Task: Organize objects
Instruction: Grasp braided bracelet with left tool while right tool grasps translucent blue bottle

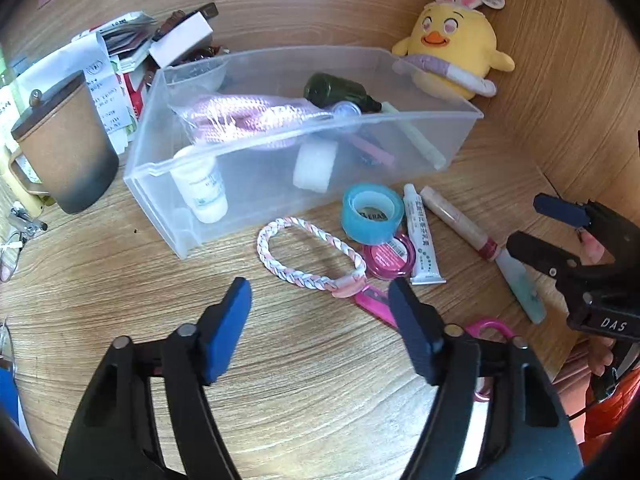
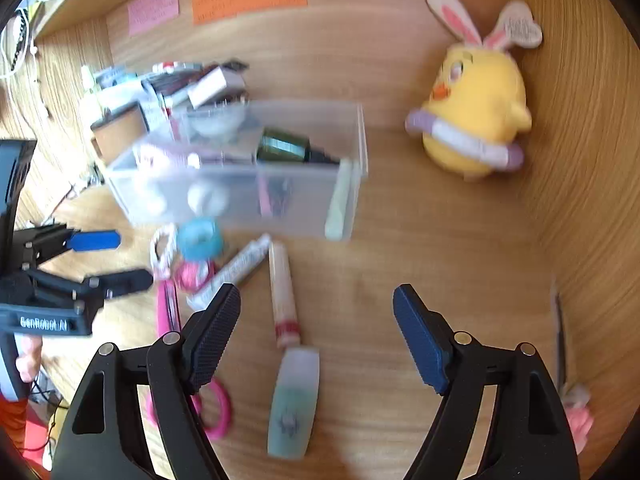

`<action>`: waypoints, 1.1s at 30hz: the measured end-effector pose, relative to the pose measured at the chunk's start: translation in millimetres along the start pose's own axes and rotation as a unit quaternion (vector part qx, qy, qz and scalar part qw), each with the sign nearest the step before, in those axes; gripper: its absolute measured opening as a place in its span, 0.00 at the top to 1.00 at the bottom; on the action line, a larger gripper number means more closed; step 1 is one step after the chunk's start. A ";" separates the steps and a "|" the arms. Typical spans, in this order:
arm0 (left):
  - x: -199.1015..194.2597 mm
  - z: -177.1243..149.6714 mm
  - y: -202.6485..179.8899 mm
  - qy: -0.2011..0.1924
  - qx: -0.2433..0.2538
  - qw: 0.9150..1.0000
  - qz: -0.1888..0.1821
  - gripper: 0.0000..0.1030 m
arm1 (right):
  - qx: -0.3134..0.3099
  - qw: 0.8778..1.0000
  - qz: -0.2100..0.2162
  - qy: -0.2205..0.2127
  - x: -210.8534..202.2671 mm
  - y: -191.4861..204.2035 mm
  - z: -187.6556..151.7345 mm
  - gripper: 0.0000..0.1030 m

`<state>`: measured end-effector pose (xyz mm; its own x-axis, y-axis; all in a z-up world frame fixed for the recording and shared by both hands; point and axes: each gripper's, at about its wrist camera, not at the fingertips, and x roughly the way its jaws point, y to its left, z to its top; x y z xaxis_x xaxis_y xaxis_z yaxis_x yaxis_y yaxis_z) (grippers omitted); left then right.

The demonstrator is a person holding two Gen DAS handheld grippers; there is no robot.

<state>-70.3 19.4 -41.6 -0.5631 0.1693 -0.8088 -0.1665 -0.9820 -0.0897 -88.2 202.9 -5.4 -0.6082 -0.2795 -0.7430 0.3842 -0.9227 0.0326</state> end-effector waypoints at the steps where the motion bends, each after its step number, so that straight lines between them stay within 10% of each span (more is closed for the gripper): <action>1: 2.4 -1.2 -0.8 0.003 0.003 1.000 0.000 0.44 | 0.004 1.000 0.002 0.009 2.7 -1.8 -6.1 0.26; 7: 9.2 0.7 -7.1 -0.001 0.019 1.000 -0.002 0.57 | 0.025 0.999 0.002 0.032 2.5 -9.4 -32.2 0.29; 17: 15.5 3.6 -12.1 -0.007 0.032 0.999 0.004 0.76 | 0.002 1.000 -0.006 0.019 -2.7 -1.7 -38.4 0.77; 19: 14.4 3.8 -13.8 -0.012 0.037 0.999 0.005 0.89 | 0.008 1.000 0.000 0.018 -2.4 -3.7 -37.0 0.77; 33: -25.5 2.9 3.9 -0.060 -0.003 0.998 0.000 0.89 | 0.036 0.999 -0.004 -0.030 -25.3 -19.7 -5.8 0.78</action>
<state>-58.9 11.5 -19.7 -0.6559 0.1771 -0.7338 -0.1619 -0.9825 -0.0924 -76.3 229.7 8.9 -0.6520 -0.2847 -0.7027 0.3293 -0.9412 0.0757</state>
